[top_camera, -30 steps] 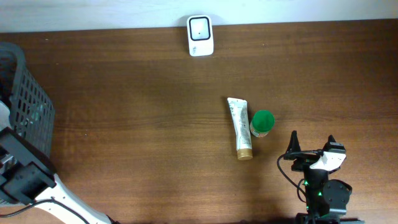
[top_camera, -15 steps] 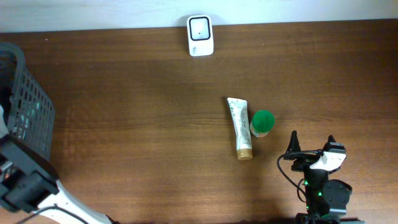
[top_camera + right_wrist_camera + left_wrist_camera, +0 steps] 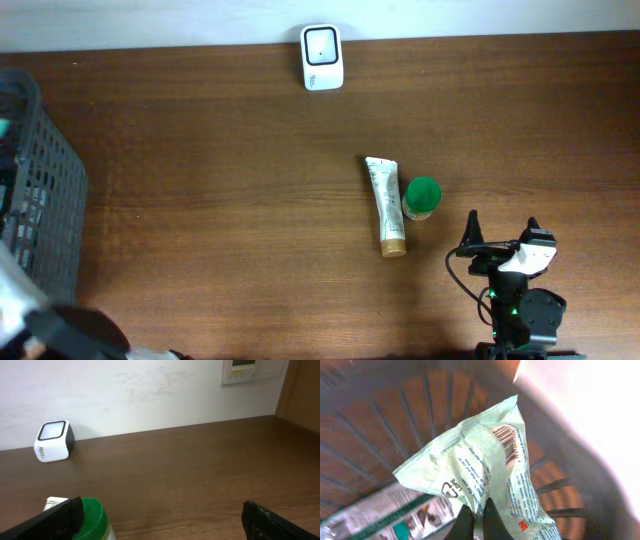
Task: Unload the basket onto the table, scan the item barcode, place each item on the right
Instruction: 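Carry the green packet out and drop it left of the tube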
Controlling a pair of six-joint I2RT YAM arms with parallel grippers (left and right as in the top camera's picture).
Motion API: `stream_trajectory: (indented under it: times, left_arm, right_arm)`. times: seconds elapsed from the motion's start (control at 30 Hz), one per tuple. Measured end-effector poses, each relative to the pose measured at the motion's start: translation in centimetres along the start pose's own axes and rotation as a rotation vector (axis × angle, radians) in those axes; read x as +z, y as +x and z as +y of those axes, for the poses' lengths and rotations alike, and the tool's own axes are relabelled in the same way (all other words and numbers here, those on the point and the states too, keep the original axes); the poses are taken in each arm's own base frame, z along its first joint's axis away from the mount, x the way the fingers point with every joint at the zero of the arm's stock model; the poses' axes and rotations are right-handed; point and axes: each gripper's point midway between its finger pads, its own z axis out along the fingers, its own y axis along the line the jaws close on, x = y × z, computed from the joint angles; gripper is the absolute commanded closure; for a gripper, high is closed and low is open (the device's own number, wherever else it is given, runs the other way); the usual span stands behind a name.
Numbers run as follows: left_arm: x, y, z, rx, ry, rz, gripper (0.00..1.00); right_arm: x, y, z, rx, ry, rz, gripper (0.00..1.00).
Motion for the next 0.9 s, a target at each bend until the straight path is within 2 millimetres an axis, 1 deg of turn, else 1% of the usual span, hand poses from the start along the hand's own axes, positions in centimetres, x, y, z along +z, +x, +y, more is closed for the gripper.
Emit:
stream_trajectory:
  times: [0.07,0.1,0.13,0.17,0.2,0.27,0.3,0.37,0.4,0.43,0.5,0.53,0.6,0.63,0.73,0.77,0.8,0.83,0.9]
  left_arm:
    - [-3.6,-2.2,-0.6,-0.004,0.029,-0.089,1.00]
    - [-6.0,-3.3,-1.1,-0.003,0.050,-0.142,1.00]
    - [-7.5,-3.8,-1.5,-0.002,0.065,-0.172,1.00]
    - [-9.4,-4.3,-2.2,0.003,0.091,-0.205,1.00]
    - [-10.8,-4.5,-3.0,0.010,0.117,-0.226,1.00]
    - [-13.0,-4.1,-5.0,0.032,0.181,-0.238,1.00]
    - [-13.6,-3.2,-6.5,0.055,0.223,-0.214,1.00]
    - [-14.0,-0.9,-9.1,0.106,0.290,-0.146,1.00]
    - [-14.0,1.0,-10.9,0.147,0.330,-0.084,1.00]
    - [-14.0,2.3,-12.1,0.176,0.360,-0.048,1.00]
    - [-14.1,6.5,-15.7,0.272,0.439,0.053,1.00]
    - [-14.0,8.0,-16.8,0.306,0.463,0.087,1.00]
    - [-13.9,11.9,-19.2,0.390,0.510,0.170,1.00]
    - [-13.8,15.3,-20.9,0.455,0.547,0.240,1.00]
    - [-13.5,22.4,-23.6,0.583,0.594,0.372,1.00]
    - [-13.5,25.0,-24.3,0.628,0.607,0.420,1.00]
    - [-13.5,26.8,-24.8,0.660,0.616,0.451,1.00]
    - [-13.5,29.5,-25.6,0.707,0.630,0.495,1.00]
    - [-13.7,34.1,-26.8,0.788,0.648,0.563,1.00]
  right_arm:
    - [0.0,0.0,0.0,0.000,0.000,0.000,0.02]
    - [0.0,0.0,0.0,0.001,0.000,0.000,0.02]
    - [0.0,0.0,0.0,0.000,0.000,0.000,0.02]
    - [0.0,0.0,0.0,0.001,0.000,0.000,0.02]
    - [0.0,0.0,0.0,0.000,0.000,0.000,0.02]
    - [0.0,0.0,0.0,0.000,0.000,0.000,0.02]
    - [0.0,0.0,0.0,0.000,0.000,0.000,0.02]
    - [0.0,0.0,0.0,0.000,0.000,0.000,0.02]
    - [0.0,0.0,0.0,0.000,0.000,0.000,0.02]
    - [0.0,0.0,0.0,0.000,0.000,0.000,0.02]
    - [0.0,0.0,0.0,0.000,0.000,0.000,0.02]
    - [0.0,0.0,0.0,0.000,0.000,0.000,0.01]
    - [0.0,0.0,0.0,0.000,0.000,0.000,0.02]
    - [0.0,0.0,0.0,0.000,0.000,0.000,0.01]
    - [0.0,0.0,0.0,0.000,0.000,0.000,0.02]
    - [0.0,0.0,0.0,0.000,0.000,0.000,0.02]
    - [0.0,0.0,0.0,0.000,0.000,0.000,0.02]
    - [0.0,0.0,0.0,0.000,0.000,0.000,0.02]
    - [0.0,0.0,0.0,0.000,0.000,0.000,0.02]
